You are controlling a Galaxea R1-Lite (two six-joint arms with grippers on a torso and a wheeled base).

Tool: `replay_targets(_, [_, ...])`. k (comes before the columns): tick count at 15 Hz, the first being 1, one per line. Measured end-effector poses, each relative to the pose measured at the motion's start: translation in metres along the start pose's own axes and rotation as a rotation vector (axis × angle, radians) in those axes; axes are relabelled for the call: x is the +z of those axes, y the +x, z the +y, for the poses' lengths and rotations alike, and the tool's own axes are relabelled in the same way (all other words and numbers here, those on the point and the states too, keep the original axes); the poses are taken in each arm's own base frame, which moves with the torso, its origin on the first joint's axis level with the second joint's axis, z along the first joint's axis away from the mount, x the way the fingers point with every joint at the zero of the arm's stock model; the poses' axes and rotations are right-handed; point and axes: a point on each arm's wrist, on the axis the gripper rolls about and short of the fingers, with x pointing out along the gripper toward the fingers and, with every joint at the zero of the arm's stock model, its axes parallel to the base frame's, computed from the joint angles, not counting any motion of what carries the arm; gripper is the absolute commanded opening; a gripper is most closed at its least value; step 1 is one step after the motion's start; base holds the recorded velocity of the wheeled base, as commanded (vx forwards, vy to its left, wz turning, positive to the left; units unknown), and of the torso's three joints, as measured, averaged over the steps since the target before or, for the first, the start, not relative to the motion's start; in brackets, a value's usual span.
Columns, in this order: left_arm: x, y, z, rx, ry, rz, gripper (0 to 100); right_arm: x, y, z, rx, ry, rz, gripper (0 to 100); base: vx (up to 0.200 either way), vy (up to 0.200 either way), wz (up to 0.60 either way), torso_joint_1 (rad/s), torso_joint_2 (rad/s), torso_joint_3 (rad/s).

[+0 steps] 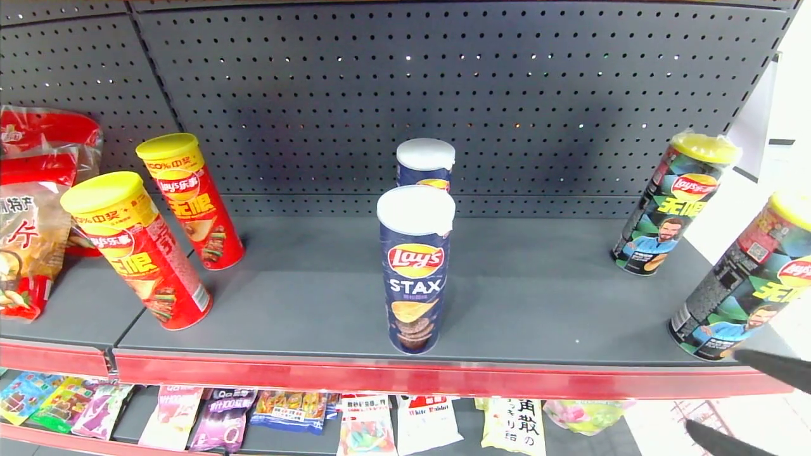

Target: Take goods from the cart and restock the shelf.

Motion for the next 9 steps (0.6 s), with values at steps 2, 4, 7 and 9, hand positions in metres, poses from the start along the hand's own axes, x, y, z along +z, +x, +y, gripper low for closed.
replay_targets(2, [0.000, 0.000, 0.000, 0.000, 0.000, 0.000, 100, -0.034, -0.038, -0.011, -0.161, 0.028, 0.057, 100, 0.000, 0.000, 0.00, 0.000, 0.00, 0.000])
replay_targets(4, [0.000, 0.000, 0.000, 0.000, 0.000, 0.000, 100, -0.056, -0.060, -0.011, -0.399, 0.088, 0.048, 100, 0.000, 0.000, 0.00, 0.000, 0.00, 0.000])
replay_targets(7, [0.000, 0.000, 0.000, 0.000, 0.001, -0.001, 100, -0.080, -0.073, 0.000, -0.649, 0.163, 0.024, 100, 0.000, 0.000, 0.00, 0.000, 0.00, 0.000])
replay_targets(9, [0.000, 0.000, 0.000, 0.000, 0.000, -0.001, 100, -0.095, -0.074, 0.007, -0.689, 0.146, -0.006, 100, 0.000, 0.000, 0.00, 0.000, 0.00, 0.000])
